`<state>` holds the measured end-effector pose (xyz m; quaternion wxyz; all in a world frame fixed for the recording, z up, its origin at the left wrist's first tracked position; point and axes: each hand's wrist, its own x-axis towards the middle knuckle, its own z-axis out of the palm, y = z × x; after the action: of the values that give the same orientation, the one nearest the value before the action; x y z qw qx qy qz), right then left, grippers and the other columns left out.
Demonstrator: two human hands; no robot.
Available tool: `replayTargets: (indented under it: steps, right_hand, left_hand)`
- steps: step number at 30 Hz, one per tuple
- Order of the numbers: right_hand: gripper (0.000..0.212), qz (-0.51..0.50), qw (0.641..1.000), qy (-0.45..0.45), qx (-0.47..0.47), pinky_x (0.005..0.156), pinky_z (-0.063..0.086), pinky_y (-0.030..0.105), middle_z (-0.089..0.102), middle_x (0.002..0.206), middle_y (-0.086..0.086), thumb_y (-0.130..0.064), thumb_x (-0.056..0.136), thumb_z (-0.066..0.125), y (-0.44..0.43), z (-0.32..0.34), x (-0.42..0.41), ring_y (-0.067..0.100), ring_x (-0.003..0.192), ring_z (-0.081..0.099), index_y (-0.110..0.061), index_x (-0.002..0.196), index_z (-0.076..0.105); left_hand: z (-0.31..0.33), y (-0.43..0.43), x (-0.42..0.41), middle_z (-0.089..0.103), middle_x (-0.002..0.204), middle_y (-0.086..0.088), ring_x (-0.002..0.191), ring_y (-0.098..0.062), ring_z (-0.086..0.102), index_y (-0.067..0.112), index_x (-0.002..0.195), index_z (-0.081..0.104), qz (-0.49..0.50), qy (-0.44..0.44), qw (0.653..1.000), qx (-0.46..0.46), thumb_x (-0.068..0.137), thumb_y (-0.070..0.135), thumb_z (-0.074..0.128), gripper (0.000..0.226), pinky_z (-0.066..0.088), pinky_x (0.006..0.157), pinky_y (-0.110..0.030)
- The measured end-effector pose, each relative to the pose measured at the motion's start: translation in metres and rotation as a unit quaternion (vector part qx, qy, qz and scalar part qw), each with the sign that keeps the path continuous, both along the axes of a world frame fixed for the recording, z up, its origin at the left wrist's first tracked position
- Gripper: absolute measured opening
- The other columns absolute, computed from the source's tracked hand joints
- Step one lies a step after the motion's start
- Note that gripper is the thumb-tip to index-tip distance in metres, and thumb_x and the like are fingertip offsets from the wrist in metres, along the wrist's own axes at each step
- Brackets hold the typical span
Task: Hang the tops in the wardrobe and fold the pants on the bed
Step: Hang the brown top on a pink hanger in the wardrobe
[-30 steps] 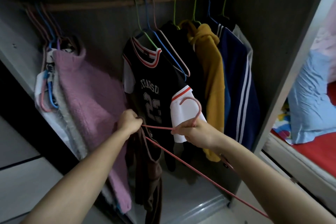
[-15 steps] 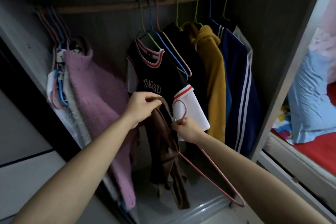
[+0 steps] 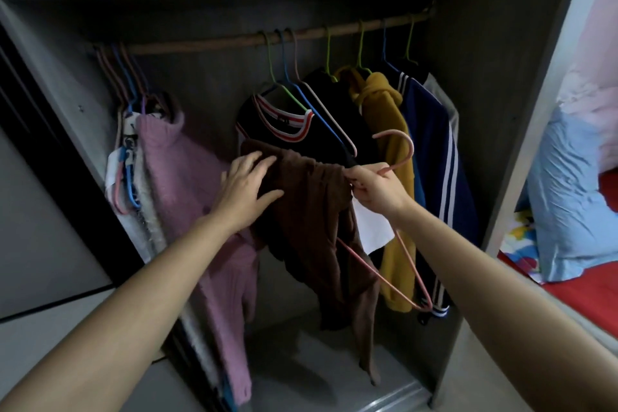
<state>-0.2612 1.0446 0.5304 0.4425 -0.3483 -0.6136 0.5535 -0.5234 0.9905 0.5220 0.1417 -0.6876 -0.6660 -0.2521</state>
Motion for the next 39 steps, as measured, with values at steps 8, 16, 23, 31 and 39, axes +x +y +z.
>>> replayTargets:
  steps: [8, 16, 23, 31, 39]
  right_hand:
    - [0.049, 0.041, 0.993, -0.034, 0.102, 0.042, 0.025, 0.019, 0.027, 0.048, 0.000, -0.008, 0.093, 0.054, 0.007, 0.023, 0.031, 0.011, 0.042, 0.025, -0.017, 0.050, 0.032]
    - [0.029, -0.018, 0.962, -0.231, 0.142, 0.054, 0.039, 0.017, 0.054, 0.052, -0.013, -0.032, 0.091, 0.061, 0.015, 0.011, 0.043, 0.003, 0.055, 0.048, -0.020, 0.069, 0.077]
    - [0.028, -0.026, 0.995, -0.029, 0.086, 0.042, 0.025, 0.020, 0.036, 0.047, -0.007, -0.026, 0.091, 0.061, 0.014, 0.029, 0.043, 0.009, 0.042, 0.030, -0.018, 0.066, 0.071]
    - [0.028, 0.002, 0.992, -0.061, 0.109, 0.041, 0.028, 0.016, 0.041, 0.044, -0.011, -0.023, 0.093, 0.062, 0.024, 0.018, 0.039, 0.004, 0.039, 0.033, -0.007, 0.075, 0.076]
    - [0.016, 0.121, 0.985, -0.081, 0.091, 0.042, 0.031, 0.016, 0.063, 0.062, 0.004, -0.005, 0.091, 0.060, 0.036, 0.020, 0.026, 0.008, 0.047, 0.043, -0.002, 0.097, 0.075]
  left_hand:
    - [0.021, 0.009, 0.010, 0.066, 0.101, -0.009, 0.094, -0.033, 0.058, 0.010, 0.107, 0.069, -0.046, 0.040, 0.984, 0.167, 0.089, 0.024, 0.069, 0.024, 0.049, 0.080, -0.046]
    - [0.047, 0.017, 0.008, 0.053, 0.081, 0.003, 0.077, -0.014, 0.051, 0.011, 0.095, 0.050, -0.057, -0.316, 0.915, 0.245, 0.095, 0.013, 0.053, 0.004, 0.040, 0.072, -0.027]
    - [0.048, 0.023, -0.006, 0.054, 0.087, 0.001, 0.073, -0.005, 0.051, 0.016, 0.103, 0.050, -0.026, -0.365, 0.913, 0.181, 0.091, 0.018, 0.057, 0.014, 0.042, 0.073, -0.020]
    - [0.058, 0.020, -0.015, 0.063, 0.099, 0.003, 0.099, -0.018, 0.061, 0.025, 0.120, 0.069, -0.072, -0.186, 0.973, 0.114, 0.091, 0.025, 0.070, 0.029, 0.043, 0.089, -0.025]
    - [0.052, 0.017, -0.003, 0.074, 0.089, 0.009, 0.082, 0.006, 0.064, 0.027, 0.088, 0.074, -0.139, -0.220, 0.965, 0.015, 0.092, 0.021, 0.069, 0.009, 0.043, 0.078, -0.012]
